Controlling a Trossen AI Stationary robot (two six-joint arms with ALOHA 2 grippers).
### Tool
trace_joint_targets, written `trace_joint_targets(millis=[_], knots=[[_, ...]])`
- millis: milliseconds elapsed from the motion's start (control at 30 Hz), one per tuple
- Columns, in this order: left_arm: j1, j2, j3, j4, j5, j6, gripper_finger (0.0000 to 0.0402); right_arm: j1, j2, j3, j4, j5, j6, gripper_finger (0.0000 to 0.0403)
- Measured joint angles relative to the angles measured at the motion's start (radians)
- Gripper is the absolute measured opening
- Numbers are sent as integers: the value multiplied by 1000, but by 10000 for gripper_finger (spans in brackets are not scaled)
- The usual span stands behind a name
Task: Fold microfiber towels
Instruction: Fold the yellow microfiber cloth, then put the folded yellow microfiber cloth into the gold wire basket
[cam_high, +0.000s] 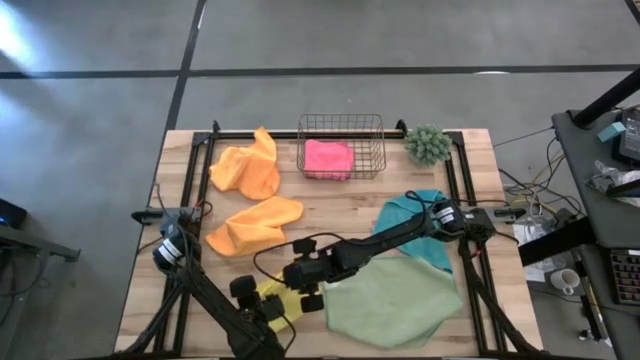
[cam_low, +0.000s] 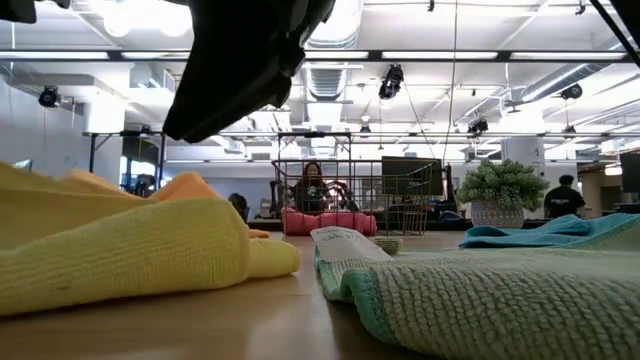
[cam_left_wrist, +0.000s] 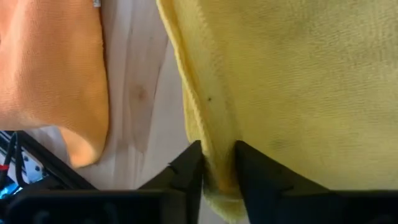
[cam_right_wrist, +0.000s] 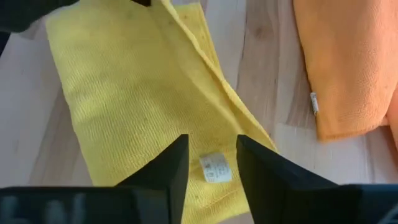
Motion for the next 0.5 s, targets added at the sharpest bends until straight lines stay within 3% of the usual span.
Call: trace_joint_targets(millis=[267,400,500], knots=[[8,-27,-3,-33,54,-90,177,1,-3,30,-139,-10,-28,147],[8,-86,-1,-24,110,-168,206,1,-5,74,-275,-106,-57,142],[-5,-123,-1,77,107,-278,211,6,-7,91,-380,-192,-64,135]])
